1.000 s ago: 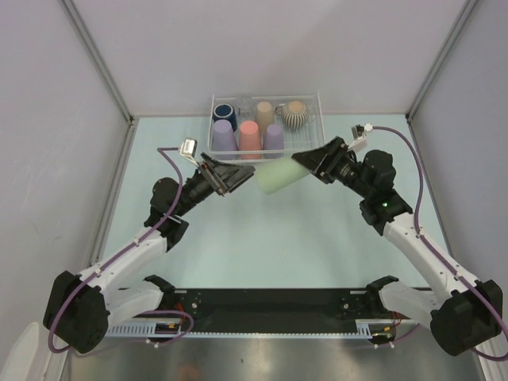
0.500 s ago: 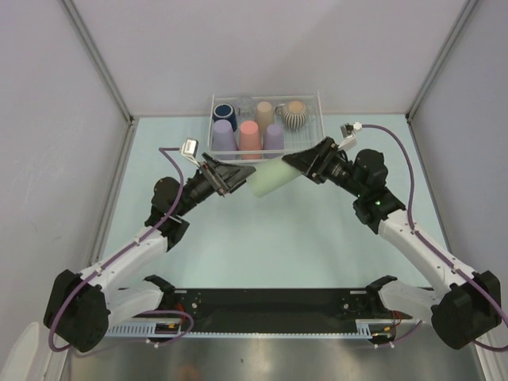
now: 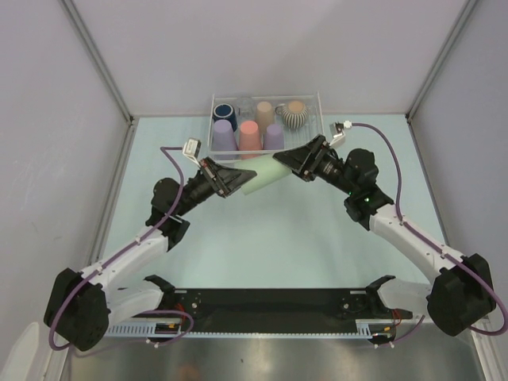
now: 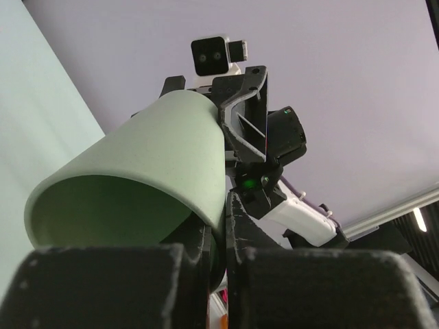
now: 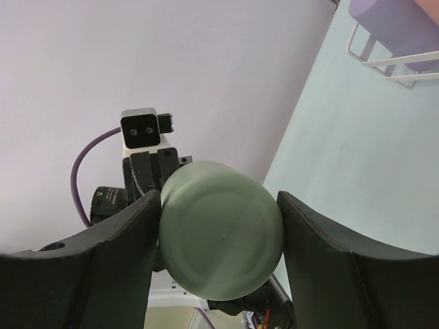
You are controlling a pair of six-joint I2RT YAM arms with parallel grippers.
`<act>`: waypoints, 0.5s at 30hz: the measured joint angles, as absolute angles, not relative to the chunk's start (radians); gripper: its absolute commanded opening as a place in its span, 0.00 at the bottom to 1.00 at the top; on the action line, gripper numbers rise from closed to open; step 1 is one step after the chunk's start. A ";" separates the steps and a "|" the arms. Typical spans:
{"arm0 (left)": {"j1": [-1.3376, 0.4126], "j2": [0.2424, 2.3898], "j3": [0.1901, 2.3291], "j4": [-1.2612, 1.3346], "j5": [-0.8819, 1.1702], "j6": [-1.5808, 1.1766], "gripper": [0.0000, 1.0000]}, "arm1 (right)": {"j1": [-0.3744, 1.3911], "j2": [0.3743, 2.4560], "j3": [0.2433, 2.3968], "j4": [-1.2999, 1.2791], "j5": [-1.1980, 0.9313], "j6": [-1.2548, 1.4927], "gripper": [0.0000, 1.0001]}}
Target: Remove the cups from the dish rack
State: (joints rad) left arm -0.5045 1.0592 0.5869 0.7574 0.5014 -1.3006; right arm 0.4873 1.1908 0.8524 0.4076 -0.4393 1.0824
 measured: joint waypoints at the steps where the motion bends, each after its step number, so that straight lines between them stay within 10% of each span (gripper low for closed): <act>1: -0.503 1.059 0.587 0.758 0.505 -1.301 0.00 | 0.489 1.191 0.852 0.411 -0.439 1.083 0.00; 4: -0.504 1.059 0.587 0.752 0.504 -1.301 0.00 | 0.489 1.196 0.852 0.413 -0.442 1.085 0.48; 5: -0.504 1.059 0.587 0.749 0.504 -1.299 0.00 | 0.489 1.198 0.852 0.411 -0.443 1.085 0.81; 8: -0.503 1.048 0.600 0.674 0.506 -1.271 0.00 | 0.489 1.203 0.865 0.347 -0.442 1.061 0.99; 15: -0.496 1.038 0.834 0.089 0.411 -0.970 0.00 | 0.421 1.203 1.091 -0.159 -0.304 0.831 1.00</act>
State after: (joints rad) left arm -0.4957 1.0382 0.8337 0.0895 0.4114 -0.9703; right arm 0.4213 1.2034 1.0912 -0.1589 -0.3042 0.8310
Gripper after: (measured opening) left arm 0.078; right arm 0.995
